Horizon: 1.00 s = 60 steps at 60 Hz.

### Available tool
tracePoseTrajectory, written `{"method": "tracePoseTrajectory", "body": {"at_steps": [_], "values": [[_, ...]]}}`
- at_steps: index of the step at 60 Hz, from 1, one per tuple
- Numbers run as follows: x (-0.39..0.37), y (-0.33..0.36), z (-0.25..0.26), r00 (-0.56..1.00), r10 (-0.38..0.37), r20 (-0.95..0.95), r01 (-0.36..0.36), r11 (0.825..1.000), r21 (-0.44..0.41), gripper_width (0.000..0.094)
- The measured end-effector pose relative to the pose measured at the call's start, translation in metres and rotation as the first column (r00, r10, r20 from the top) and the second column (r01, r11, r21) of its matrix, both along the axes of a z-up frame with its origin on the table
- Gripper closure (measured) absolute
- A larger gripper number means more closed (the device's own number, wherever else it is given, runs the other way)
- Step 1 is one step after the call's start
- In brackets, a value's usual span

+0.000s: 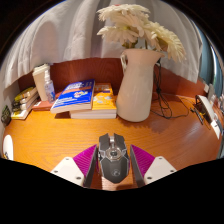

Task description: Arrange mouse

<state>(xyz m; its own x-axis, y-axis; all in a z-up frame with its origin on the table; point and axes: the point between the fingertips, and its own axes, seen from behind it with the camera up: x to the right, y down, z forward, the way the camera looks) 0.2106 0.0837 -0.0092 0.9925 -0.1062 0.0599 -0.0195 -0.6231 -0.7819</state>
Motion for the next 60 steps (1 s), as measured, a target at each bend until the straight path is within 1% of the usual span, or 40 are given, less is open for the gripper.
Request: {"method": "tracePoseTrajectory", "body": {"at_steps": [4, 12, 18, 22, 23, 31, 34, 37, 42, 48, 53, 60], "values": [[-0.002, 0.006, -0.002, 1.000, -0.009, -0.015, 0.009, 1.000, -0.001, 0.0394], [-0.001, 0.011, -0.001, 0.998, -0.035, -0.053, 0.035, 0.999, -0.005, 0.0442], [-0.001, 0.011, -0.001, 0.997, -0.042, -0.069, 0.042, 0.999, -0.011, 0.0518], [0.000, 0.011, -0.002, 0.997, -0.047, -0.064, 0.047, 0.999, -0.014, 0.0539], [0.000, 0.011, -0.001, 0.997, -0.048, -0.064, 0.047, 0.999, -0.016, 0.0561], [-0.003, 0.009, 0.000, 0.994, -0.054, -0.097, 0.050, 0.998, -0.049, 0.0565], [-0.006, 0.005, 0.008, 0.991, -0.052, -0.123, 0.046, 0.998, -0.052, 0.0566], [-0.009, 0.001, 0.028, 0.991, -0.042, -0.131, 0.038, 0.999, -0.029, 0.0560], [-0.018, -0.006, 0.076, 0.991, -0.021, -0.132, 0.026, 0.999, 0.039, 0.0564], [-0.041, -0.011, 0.140, 0.990, 0.019, -0.138, -0.002, 0.993, 0.118, 0.0563], [-0.069, -0.011, 0.197, 0.987, 0.052, -0.149, -0.022, 0.980, 0.196, 0.0562], [-0.120, -0.011, 0.272, 0.982, 0.107, -0.158, -0.057, 0.954, 0.296, 0.0561]]}}
